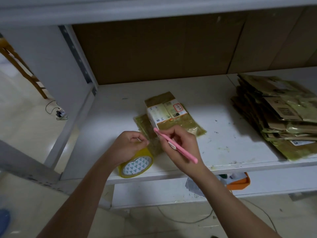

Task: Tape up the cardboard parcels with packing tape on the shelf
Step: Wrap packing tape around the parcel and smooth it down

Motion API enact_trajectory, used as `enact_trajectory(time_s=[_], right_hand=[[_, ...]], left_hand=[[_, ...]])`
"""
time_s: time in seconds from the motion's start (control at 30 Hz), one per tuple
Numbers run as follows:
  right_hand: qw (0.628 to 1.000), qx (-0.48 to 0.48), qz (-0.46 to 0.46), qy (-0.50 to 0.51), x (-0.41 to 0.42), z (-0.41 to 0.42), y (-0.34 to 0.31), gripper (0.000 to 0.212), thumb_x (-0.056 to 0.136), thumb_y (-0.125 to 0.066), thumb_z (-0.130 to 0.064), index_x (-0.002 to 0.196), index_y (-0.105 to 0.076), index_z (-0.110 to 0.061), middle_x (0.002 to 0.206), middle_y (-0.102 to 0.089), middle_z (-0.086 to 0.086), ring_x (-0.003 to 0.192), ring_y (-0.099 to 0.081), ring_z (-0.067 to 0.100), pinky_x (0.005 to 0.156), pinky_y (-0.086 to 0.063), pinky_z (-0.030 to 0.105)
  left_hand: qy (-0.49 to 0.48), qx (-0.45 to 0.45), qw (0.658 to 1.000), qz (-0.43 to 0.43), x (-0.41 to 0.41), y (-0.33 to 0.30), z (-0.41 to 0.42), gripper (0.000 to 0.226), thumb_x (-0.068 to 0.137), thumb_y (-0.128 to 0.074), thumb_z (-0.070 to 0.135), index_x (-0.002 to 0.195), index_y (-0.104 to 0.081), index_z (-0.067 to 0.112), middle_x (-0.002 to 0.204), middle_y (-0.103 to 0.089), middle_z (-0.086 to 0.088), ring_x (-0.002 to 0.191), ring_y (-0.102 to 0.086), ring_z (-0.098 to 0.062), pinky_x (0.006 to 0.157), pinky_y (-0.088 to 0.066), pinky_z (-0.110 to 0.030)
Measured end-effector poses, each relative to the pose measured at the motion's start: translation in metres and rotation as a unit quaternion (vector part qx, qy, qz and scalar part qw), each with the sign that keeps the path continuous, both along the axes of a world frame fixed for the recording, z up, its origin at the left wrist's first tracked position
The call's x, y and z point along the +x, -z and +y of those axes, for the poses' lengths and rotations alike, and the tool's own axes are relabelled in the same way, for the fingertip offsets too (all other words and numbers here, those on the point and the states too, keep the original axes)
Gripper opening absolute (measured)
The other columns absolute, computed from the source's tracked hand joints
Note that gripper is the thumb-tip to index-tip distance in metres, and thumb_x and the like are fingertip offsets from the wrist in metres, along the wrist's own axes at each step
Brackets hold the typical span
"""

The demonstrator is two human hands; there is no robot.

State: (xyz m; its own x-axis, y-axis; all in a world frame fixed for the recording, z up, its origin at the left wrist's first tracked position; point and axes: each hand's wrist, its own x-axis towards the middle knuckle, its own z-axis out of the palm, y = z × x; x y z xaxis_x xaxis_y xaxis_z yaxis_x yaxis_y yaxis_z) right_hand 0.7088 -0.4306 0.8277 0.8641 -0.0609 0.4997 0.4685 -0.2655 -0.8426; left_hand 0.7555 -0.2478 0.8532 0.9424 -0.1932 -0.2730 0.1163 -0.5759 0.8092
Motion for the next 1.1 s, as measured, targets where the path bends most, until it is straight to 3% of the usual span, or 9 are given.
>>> enact_trajectory(time_s=[0.27, 0.47, 0.57, 0.6, 0.67, 0.8, 0.9, 0.97, 1.1], right_hand=[[0.998, -0.003, 0.068, 0.003, 0.003, -0.008, 0.015, 0.008, 0.082, -0.065, -0.006, 0.076, -0.06, -0.005, 0.066, -0.061, 0.0, 0.056, -0.053, 0.023, 0.047, -0.042, 0.037], [0.994, -0.071, 0.068, -0.049, 0.002, -0.008, 0.013, 0.012, 0.078, -0.06, -0.011, 0.069, -0.056, -0.004, 0.063, -0.054, -0.009, 0.054, -0.049, 0.006, 0.056, -0.042, 0.019], [0.993, -0.065, 0.081, -0.059, 0.004, -0.01, 0.014, 0.018, 0.077, -0.061, -0.013, 0.064, -0.05, -0.004, 0.056, -0.051, 0.003, 0.049, -0.045, 0.017, 0.086, -0.051, 0.026], [0.992, -0.076, 0.077, -0.064, 0.004, -0.01, 0.015, 0.019, 0.076, -0.062, -0.006, 0.063, -0.049, -0.006, 0.053, -0.048, 0.002, 0.046, -0.042, 0.015, 0.103, -0.045, 0.03], [0.992, -0.081, 0.074, -0.062, 0.003, -0.01, 0.017, 0.026, 0.074, -0.061, 0.004, 0.061, -0.047, -0.013, 0.051, -0.044, -0.006, 0.044, -0.036, 0.009, 0.114, -0.036, 0.035], [0.992, -0.008, 0.116, -0.04, 0.003, -0.01, 0.01, 0.026, 0.074, -0.068, -0.006, 0.06, -0.048, -0.012, 0.054, -0.047, -0.006, 0.052, -0.043, 0.009, 0.088, -0.042, 0.053], [0.988, 0.059, 0.137, -0.029, 0.002, -0.01, 0.0, 0.027, 0.066, -0.066, -0.024, 0.062, -0.049, -0.003, 0.053, -0.053, -0.001, 0.056, -0.054, 0.02, 0.067, -0.055, 0.032], [0.983, 0.107, 0.144, -0.025, 0.003, -0.012, -0.001, 0.019, 0.071, -0.064, -0.011, 0.066, -0.05, 0.0, 0.052, -0.055, -0.005, 0.056, -0.06, 0.01, 0.061, -0.049, 0.018], [0.981, 0.1, 0.167, -0.007, 0.006, -0.01, 0.005, 0.014, 0.085, -0.065, 0.0, 0.074, -0.056, 0.001, 0.066, -0.065, -0.001, 0.064, -0.061, 0.012, 0.061, -0.048, 0.032]], left_hand=[[-0.011, -0.017, 1.0, -0.003, -0.003, 0.001, 0.005, 0.017, 0.09, -0.068, 0.032, 0.09, -0.071, 0.015, 0.085, -0.074, -0.004, 0.077, -0.071, -0.023, 0.065, -0.054, -0.027], [-0.005, -0.002, 1.0, -0.013, -0.002, 0.001, 0.005, 0.016, 0.091, -0.067, 0.032, 0.087, -0.069, 0.016, 0.082, -0.074, -0.012, 0.077, -0.07, -0.035, 0.073, -0.057, -0.042], [0.005, -0.007, 1.0, -0.014, -0.001, 0.001, 0.006, 0.016, 0.091, -0.067, 0.03, 0.086, -0.069, 0.015, 0.08, -0.074, -0.013, 0.078, -0.07, -0.038, 0.07, -0.056, -0.041], [0.004, -0.009, 1.0, -0.011, -0.001, 0.001, 0.007, 0.016, 0.091, -0.067, 0.03, 0.086, -0.069, 0.015, 0.079, -0.074, -0.013, 0.077, -0.07, -0.037, 0.069, -0.055, -0.038], [0.003, -0.014, 1.0, -0.002, 0.0, 0.001, 0.008, 0.014, 0.09, -0.069, 0.03, 0.085, -0.07, 0.016, 0.079, -0.074, -0.011, 0.077, -0.071, -0.035, 0.069, -0.054, -0.034], [0.011, -0.014, 1.0, 0.002, 0.0, 0.0, 0.009, 0.013, 0.09, -0.069, 0.028, 0.085, -0.071, 0.015, 0.078, -0.074, -0.01, 0.08, -0.071, -0.036, 0.071, -0.054, -0.036], [0.017, -0.011, 1.0, 0.005, 0.001, -0.002, 0.011, 0.013, 0.09, -0.069, 0.027, 0.086, -0.072, 0.015, 0.079, -0.074, -0.011, 0.08, -0.071, -0.036, 0.074, -0.055, -0.038], [0.019, -0.012, 1.0, 0.01, 0.001, -0.004, 0.012, 0.012, 0.09, -0.069, 0.027, 0.086, -0.072, 0.016, 0.08, -0.075, -0.01, 0.08, -0.071, -0.034, 0.073, -0.054, -0.036], [0.014, -0.016, 1.0, 0.018, 0.003, -0.004, 0.014, 0.012, 0.088, -0.071, 0.028, 0.086, -0.072, 0.017, 0.081, -0.075, -0.007, 0.078, -0.072, -0.03, 0.07, -0.054, -0.033]])
